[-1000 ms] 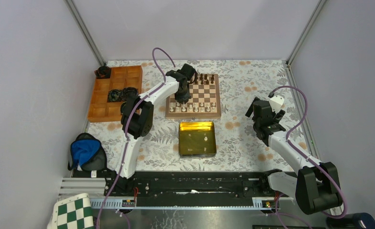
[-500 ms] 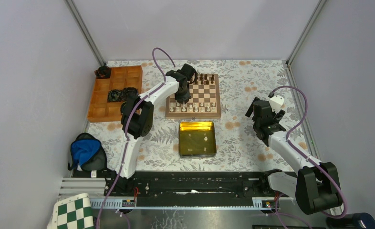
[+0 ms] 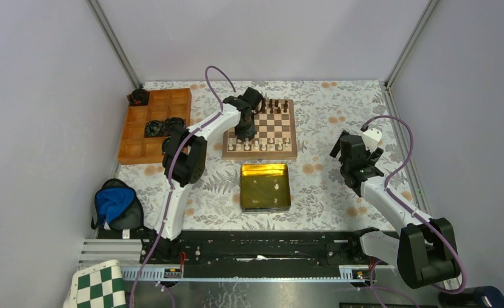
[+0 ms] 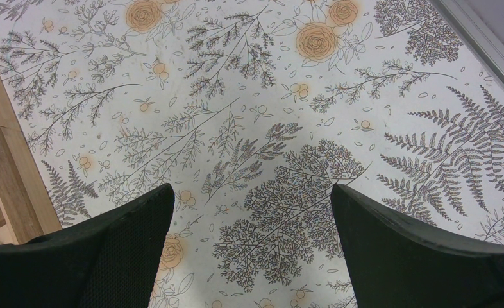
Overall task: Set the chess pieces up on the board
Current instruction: Place the chess piece on the chessboard, then pick up the chess piece from the storage box.
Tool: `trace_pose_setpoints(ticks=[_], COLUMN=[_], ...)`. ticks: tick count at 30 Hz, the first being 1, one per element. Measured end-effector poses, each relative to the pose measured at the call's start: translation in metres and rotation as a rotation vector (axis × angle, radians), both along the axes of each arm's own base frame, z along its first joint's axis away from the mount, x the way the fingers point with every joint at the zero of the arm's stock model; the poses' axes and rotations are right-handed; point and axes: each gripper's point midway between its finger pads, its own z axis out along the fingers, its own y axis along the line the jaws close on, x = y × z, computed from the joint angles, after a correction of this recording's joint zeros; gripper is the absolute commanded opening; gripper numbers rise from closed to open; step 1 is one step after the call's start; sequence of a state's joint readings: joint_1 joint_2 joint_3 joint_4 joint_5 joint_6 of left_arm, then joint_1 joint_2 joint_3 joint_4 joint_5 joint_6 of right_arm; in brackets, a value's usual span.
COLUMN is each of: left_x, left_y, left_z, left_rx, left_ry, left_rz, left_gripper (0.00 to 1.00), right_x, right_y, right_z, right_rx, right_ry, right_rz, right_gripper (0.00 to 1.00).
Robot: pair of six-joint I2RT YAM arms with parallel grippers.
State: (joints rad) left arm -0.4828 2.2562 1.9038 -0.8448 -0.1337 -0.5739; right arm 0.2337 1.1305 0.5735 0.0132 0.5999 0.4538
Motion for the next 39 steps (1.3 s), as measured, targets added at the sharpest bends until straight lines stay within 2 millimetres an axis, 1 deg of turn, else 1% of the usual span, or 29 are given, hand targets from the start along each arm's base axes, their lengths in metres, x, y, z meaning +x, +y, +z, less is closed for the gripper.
trace_pose_setpoints(ticks=[4, 7, 11, 13, 15, 17, 19, 21, 23, 25, 27, 30, 33, 35, 36, 37, 39], left_x=[0.001, 0.006, 0.015, 0.018, 0.02, 0.021, 0.02, 0.014, 0.004, -0.008, -0.022, -0.036, -0.048, -0.057, -0.062, -0.066, -0.075], left_y=[0.0, -0.001, -0.003, -0.003, -0.002, -0.001, 0.002, 0.006, 0.013, 0.023, 0.035, 0.049, 0.06, 0.067, 0.071, 0.074, 0.081], left_z=[0.001, 0.008, 0.024, 0.036, 0.052, 0.07, 0.096, 0.12, 0.143, 0.162, 0.179, 0.193, 0.197, 0.196, 0.196, 0.196, 0.198], left_rx=[0.002, -0.001, -0.008, -0.012, -0.021, -0.028, -0.039, -0.049, -0.06, -0.07, -0.078, -0.082, -0.079, -0.073, -0.072, -0.072, -0.071], left_ry=[-0.004, -0.024, -0.069, -0.097, -0.13, -0.166, -0.223, -0.278, -0.334, -0.387, -0.437, -0.486, -0.513, -0.519, -0.522, -0.524, -0.536], left_rz=[-0.003, -0.006, -0.009, -0.008, -0.006, -0.001, 0.006, 0.011, 0.024, 0.046, 0.069, 0.092, 0.113, 0.128, 0.137, 0.142, 0.157], left_gripper=[0.35, 0.38, 0.42, 0.46, 0.51, 0.59, 0.66, 0.75, 0.83, 0.91, 0.93, 0.94, 0.95, 0.96, 0.96, 0.98, 0.99], right_x=[0.0, 0.0, 0.0, 0.0, 0.0, 0.0, 0.001, 0.004, 0.008, 0.011, 0.012, 0.014, 0.011, 0.006, 0.001, -0.001, -0.011], right_y=[0.0, 0.0, 0.0, 0.0, 0.002, 0.004, 0.007, 0.011, 0.018, 0.03, 0.05, 0.081, 0.112, 0.127, 0.138, 0.142, 0.158], right_z=[0.0, 0.0, 0.0, 0.0, -0.001, -0.001, 0.0, 0.004, 0.011, 0.019, 0.027, 0.038, 0.045, 0.046, 0.045, 0.044, 0.042], right_rx=[0.0, 0.0, -0.002, -0.005, -0.006, -0.009, -0.011, -0.012, -0.019, -0.034, -0.047, -0.065, -0.076, -0.079, -0.084, -0.085, -0.09], right_ry=[0.0, 0.0, 0.001, 0.003, 0.009, 0.017, 0.024, 0.023, 0.017, 0.015, 0.018, 0.022, 0.039, 0.059, 0.088, 0.09, 0.13], right_rz=[0.0, 0.0, 0.001, 0.006, 0.021, 0.04, 0.067, 0.097, 0.136, 0.191, 0.273, 0.393, 0.513, 0.573, 0.621, 0.635, 0.702], right_gripper=[1.0, 1.0, 1.0, 1.0, 1.0, 1.0, 1.0, 1.0, 1.0, 1.0, 1.0, 1.0, 1.0, 1.0, 1.0, 0.99, 0.98])
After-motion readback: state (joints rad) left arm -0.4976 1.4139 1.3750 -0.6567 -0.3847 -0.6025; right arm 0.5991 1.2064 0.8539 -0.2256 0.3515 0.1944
